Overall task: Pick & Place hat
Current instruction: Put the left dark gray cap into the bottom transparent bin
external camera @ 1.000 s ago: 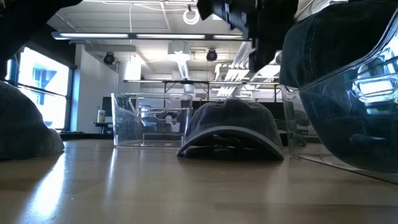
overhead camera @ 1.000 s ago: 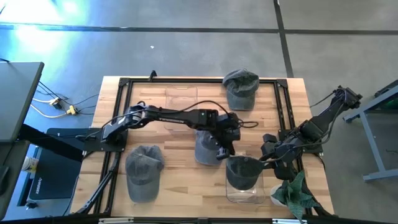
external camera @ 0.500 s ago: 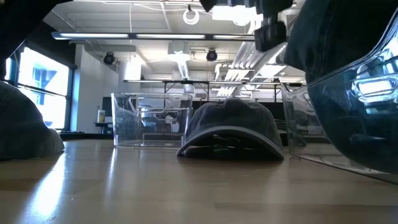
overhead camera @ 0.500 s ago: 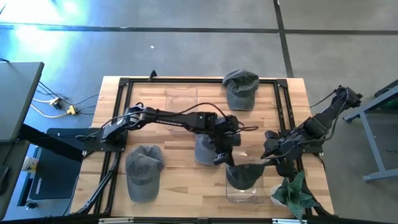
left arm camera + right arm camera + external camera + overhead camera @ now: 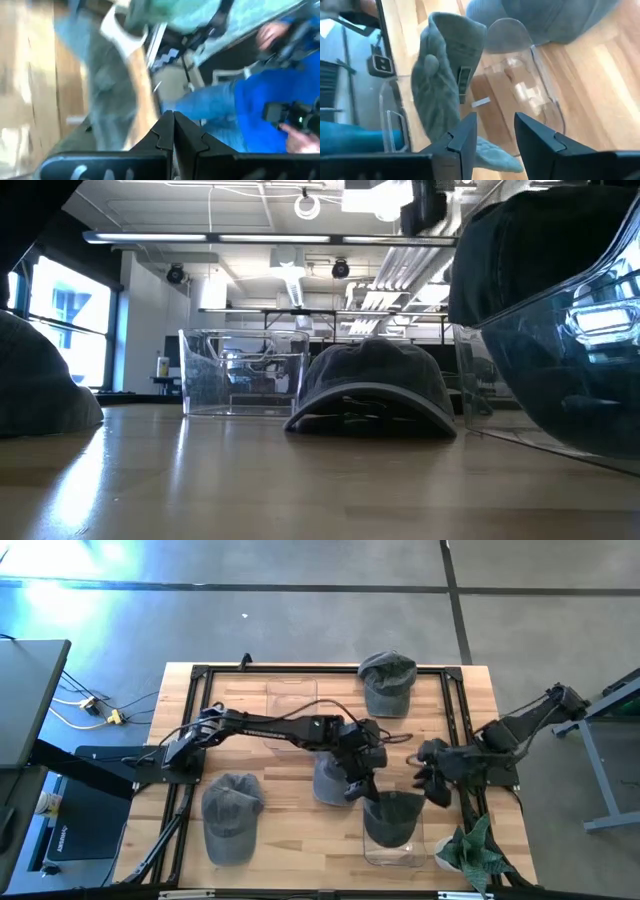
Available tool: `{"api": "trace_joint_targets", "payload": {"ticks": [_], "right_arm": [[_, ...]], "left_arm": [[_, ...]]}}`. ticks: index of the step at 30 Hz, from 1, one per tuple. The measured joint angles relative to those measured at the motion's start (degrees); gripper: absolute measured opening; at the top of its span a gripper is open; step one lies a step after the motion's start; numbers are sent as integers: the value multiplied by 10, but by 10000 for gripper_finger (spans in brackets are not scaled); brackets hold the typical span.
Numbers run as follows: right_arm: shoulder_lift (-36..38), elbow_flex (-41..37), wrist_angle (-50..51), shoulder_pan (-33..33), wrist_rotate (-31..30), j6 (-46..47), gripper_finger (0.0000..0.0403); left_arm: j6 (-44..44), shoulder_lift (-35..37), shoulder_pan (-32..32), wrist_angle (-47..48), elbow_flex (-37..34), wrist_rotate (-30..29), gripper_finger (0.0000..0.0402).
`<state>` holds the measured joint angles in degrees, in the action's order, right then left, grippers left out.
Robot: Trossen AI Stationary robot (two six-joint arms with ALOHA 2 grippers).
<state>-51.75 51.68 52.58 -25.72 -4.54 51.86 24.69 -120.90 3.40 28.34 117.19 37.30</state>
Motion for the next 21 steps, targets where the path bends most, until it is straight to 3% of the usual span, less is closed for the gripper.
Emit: {"api": "trace_joint_targets", "payload": {"ticks": [5, 11, 15, 21], "right_arm": [[-23, 0, -19, 107, 73, -49, 114], [-109, 0, -67, 219, 189, -147, 95], [-180, 0, -135, 252, 291, -189, 85], [-270, 0, -180, 253, 390, -223, 71]], "left_arm": [[-5, 71, 5, 78, 1, -62, 2], [-8, 120, 31, 173, 3, -173, 2], [-8, 134, 67, 279, 1, -214, 2], [6, 127, 139, 341, 1, -316, 2]]}}
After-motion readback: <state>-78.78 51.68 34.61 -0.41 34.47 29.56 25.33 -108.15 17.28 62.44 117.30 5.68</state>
